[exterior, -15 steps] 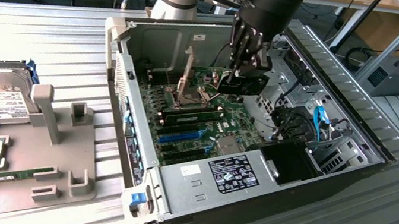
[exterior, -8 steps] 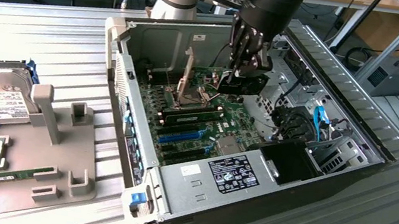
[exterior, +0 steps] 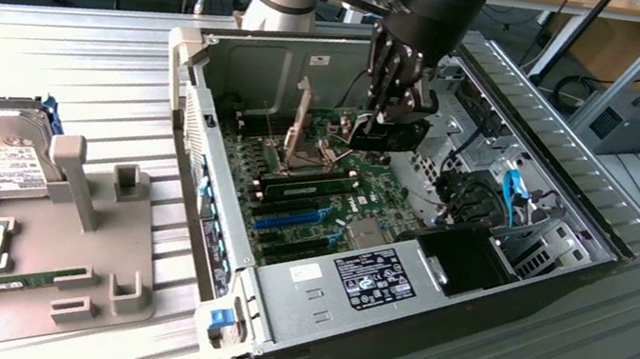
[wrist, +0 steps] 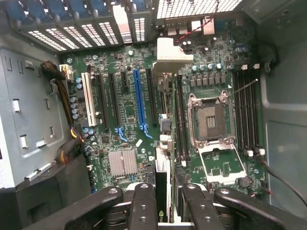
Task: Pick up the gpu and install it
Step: 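Insert the gpu into the slot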
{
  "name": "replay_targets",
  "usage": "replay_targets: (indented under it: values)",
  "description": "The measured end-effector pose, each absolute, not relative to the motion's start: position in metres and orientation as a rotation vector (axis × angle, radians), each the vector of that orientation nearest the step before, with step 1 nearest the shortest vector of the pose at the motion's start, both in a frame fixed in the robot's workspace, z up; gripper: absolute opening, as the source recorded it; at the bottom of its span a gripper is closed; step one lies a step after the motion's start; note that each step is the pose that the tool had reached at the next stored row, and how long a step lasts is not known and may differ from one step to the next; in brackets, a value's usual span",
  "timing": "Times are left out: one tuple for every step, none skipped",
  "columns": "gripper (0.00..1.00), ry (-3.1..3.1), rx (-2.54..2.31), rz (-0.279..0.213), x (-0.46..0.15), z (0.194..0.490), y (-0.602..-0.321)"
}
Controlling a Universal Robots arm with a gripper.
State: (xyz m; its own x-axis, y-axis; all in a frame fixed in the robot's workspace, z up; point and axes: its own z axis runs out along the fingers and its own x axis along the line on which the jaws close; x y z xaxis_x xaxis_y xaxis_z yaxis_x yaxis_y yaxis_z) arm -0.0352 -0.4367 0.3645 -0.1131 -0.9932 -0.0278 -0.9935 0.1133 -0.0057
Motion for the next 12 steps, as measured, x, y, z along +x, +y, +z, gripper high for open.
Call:
replay_targets:
  values:
    - [0.26,2.323,-2.078,0.022,-0.0352,0.3645,-0.4367]
    - [0.26,2.32,-2.081,0.022,-0.0352,0.3645,-0.4367]
    - [0.26,2.317,-2.085,0.022,-0.0352,0.3645,-0.4367]
    - [0.26,2.315,-2.087,0.022,-0.0352,0.3645,-0.4367]
    - [0.26,2.313,-2.09,0.022,-0.0352,0.3645,-0.4367]
    - [0.26,2.31,-2.093,0.022,-0.0352,0.3644,-0.4367]
    - [0.26,2.308,-2.096,0.022,-0.0352,0.3644,-0.4367]
    - [0.26,2.305,-2.098,0.023,-0.0352,0.3644,-0.4367]
    - [0.26,2.302,-2.101,0.023,-0.0352,0.3644,-0.4367]
    - [0.26,2.3,-2.104,0.023,-0.0352,0.3644,-0.4367]
    - [0.26,2.296,-2.108,0.023,-0.0352,0.3644,-0.4367]
    - [0.26,2.294,-2.111,0.023,-0.0352,0.3644,-0.4367]
